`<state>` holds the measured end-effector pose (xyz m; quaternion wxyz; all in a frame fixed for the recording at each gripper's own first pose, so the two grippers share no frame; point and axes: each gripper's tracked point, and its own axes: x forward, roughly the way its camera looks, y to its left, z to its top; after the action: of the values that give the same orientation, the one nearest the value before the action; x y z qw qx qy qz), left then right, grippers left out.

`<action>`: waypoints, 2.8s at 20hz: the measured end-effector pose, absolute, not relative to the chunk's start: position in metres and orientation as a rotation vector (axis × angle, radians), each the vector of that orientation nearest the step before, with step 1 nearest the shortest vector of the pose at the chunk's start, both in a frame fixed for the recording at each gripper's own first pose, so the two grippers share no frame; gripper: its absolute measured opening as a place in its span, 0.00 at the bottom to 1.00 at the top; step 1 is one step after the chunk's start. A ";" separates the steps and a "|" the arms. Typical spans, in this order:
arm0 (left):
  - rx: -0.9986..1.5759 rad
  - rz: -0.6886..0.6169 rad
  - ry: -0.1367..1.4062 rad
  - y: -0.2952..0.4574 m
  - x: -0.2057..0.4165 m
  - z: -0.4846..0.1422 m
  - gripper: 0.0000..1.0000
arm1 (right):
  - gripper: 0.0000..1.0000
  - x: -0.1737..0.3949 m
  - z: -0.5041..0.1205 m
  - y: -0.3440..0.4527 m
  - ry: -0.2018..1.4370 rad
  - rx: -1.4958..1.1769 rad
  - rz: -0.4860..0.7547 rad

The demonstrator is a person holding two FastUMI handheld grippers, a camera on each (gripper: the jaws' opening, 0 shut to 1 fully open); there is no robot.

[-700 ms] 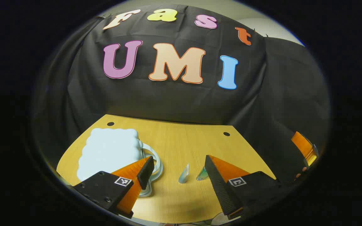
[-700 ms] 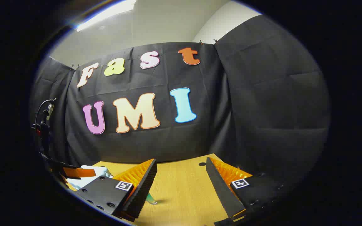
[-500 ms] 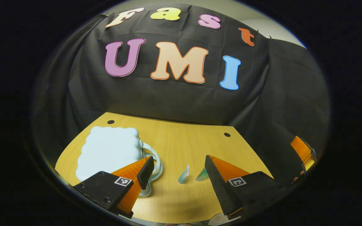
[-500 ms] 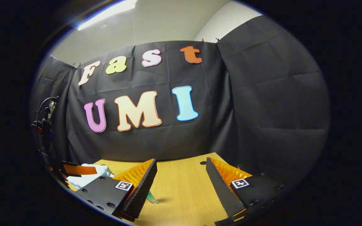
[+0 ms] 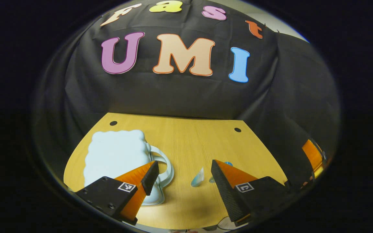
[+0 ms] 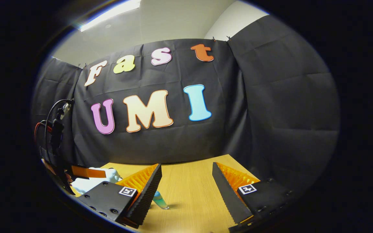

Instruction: First open the suitcase, pack the skin care products into it, and then close the suitcase.

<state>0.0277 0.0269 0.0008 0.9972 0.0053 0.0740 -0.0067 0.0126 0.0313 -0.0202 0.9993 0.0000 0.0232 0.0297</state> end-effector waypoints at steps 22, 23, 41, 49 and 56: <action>-0.076 -0.023 0.818 0.072 0.123 -0.069 0.94 | 0.98 -0.003 -0.055 -0.030 0.141 0.058 -0.146; -0.069 -0.012 0.826 0.075 0.126 -0.071 0.93 | 0.98 -0.004 -0.056 -0.032 0.145 0.061 -0.151; -0.134 0.050 1.032 0.086 0.160 -0.122 0.45 | 0.98 -0.014 -0.079 -0.060 0.205 0.057 -0.249; -0.133 0.069 1.081 0.088 0.169 -0.140 0.25 | 0.94 -0.022 -0.079 -0.071 0.222 0.038 -0.286; -0.203 0.083 1.091 0.088 0.174 -0.149 0.09 | 0.98 -0.030 -0.077 -0.086 0.235 0.029 -0.316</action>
<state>0.1744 0.0881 -0.1490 0.8491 -0.0965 0.5179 0.0396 -0.0297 -0.0859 -0.0772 0.9806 0.0142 0.1166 -0.1572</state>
